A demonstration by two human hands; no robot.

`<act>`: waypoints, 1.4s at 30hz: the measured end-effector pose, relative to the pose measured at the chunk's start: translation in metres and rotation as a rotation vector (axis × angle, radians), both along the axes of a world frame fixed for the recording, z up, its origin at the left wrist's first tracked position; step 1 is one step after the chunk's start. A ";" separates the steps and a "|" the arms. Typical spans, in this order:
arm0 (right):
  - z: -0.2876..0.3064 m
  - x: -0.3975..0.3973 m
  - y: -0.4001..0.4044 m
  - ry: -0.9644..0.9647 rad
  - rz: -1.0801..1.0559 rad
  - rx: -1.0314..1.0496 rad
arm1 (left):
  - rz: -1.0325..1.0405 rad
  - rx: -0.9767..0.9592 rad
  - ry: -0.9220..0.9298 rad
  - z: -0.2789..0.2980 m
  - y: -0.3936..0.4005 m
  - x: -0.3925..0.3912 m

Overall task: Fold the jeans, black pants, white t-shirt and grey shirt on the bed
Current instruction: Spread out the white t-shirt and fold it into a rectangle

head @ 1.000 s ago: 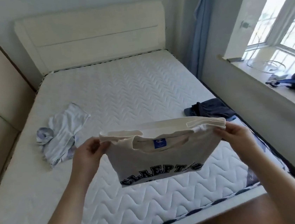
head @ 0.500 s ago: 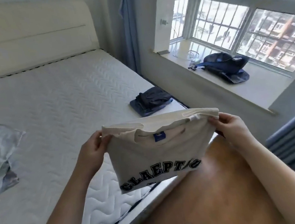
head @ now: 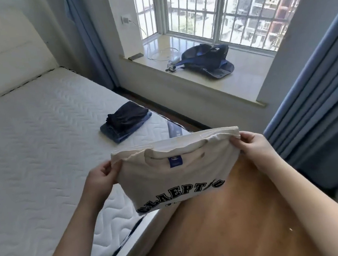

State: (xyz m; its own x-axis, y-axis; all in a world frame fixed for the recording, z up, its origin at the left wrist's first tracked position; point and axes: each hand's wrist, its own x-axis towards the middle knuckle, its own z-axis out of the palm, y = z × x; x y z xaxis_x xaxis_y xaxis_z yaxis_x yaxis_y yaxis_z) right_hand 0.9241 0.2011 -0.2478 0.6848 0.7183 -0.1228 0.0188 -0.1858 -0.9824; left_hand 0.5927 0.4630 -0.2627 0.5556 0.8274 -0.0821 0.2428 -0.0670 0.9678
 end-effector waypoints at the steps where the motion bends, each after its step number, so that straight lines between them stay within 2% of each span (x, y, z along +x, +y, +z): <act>1: 0.000 0.015 -0.008 0.011 -0.010 -0.023 | -0.009 -0.028 -0.003 0.000 -0.006 0.016; 6: -0.005 0.080 -0.033 0.127 -0.050 -0.069 | 0.042 -0.160 0.008 -0.013 -0.031 0.078; 13: -0.029 0.122 -0.018 0.202 -0.039 -0.099 | 0.090 -0.264 0.019 -0.036 -0.029 0.115; 28: -0.123 0.189 0.117 0.065 0.042 -0.317 | 0.252 -0.430 0.040 -0.148 0.043 0.172; 37: -0.161 0.248 0.206 0.027 0.175 -0.434 | 0.337 -0.473 0.178 -0.183 0.084 0.206; 42: -0.197 0.292 0.273 0.032 0.320 -0.495 | 0.490 -0.522 0.276 -0.211 0.096 0.236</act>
State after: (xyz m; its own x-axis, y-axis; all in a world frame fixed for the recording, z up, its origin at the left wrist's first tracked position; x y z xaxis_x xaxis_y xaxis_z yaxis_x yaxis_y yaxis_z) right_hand 1.2159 0.4740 -0.4447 0.4340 0.7405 -0.5131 0.1215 -0.6124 -0.7811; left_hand 0.8290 0.5586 -0.4738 0.0376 0.7899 -0.6121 0.3639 0.5596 0.7446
